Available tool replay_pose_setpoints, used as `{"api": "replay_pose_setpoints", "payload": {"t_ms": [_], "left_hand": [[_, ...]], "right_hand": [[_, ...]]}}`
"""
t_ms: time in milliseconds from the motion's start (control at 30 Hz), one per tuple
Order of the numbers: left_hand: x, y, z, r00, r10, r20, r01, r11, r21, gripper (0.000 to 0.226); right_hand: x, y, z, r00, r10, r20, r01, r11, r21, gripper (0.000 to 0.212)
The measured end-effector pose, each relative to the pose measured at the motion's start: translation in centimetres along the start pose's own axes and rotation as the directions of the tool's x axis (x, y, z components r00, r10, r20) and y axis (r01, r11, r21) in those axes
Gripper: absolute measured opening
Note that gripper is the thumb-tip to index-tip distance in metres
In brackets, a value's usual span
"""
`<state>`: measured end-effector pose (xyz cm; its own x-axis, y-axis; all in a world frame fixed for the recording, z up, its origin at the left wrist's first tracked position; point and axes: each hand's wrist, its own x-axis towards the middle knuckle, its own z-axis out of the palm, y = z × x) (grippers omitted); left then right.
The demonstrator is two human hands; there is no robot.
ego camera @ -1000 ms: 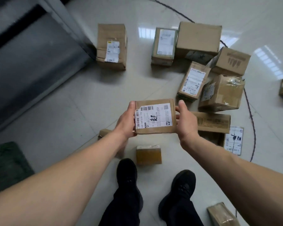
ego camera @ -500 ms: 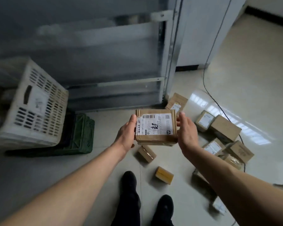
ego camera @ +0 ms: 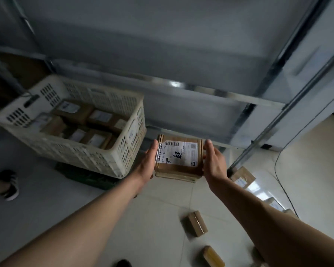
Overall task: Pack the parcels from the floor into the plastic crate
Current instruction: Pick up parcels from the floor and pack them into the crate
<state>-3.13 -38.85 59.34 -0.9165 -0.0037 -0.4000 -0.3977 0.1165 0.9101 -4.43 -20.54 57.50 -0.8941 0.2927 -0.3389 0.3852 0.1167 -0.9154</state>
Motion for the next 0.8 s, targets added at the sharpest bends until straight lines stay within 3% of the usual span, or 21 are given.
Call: {"api": "replay_pose_setpoints", "payload": {"t_ms": [100, 233, 367, 633, 800], "left_hand": [[0.5, 1.4, -6.2, 1.000, -0.005, -0.009, 0.005, 1.000, 0.012, 0.071], [1.7, 2.4, -13.3, 1.000, 0.010, -0.027, -0.010, 1.000, -0.018, 0.047], [3.6, 2.7, -19.1, 0.999, -0.012, -0.045, 0.013, 0.999, 0.033, 0.064], [10.2, 4.1, -26.6, 0.991, -0.057, -0.121, 0.055, 0.998, -0.022, 0.052], [15.8, 5.4, -29.7, 0.978, -0.126, -0.167, 0.129, 0.992, 0.008, 0.058]], "right_hand": [[-0.3, -2.3, 5.9, 1.000, -0.014, 0.005, 0.014, 1.000, 0.004, 0.073], [-0.3, -4.4, 13.0, 1.000, -0.031, -0.007, 0.031, 0.999, -0.016, 0.069], [-0.1, -6.4, 19.0, 0.999, -0.038, 0.030, 0.039, 0.999, -0.036, 0.065], [5.4, -9.5, 28.7, 0.986, -0.077, 0.145, 0.088, 0.993, -0.075, 0.076], [11.0, -10.9, 33.8, 0.978, -0.049, 0.203, 0.065, 0.995, -0.075, 0.079]]}}
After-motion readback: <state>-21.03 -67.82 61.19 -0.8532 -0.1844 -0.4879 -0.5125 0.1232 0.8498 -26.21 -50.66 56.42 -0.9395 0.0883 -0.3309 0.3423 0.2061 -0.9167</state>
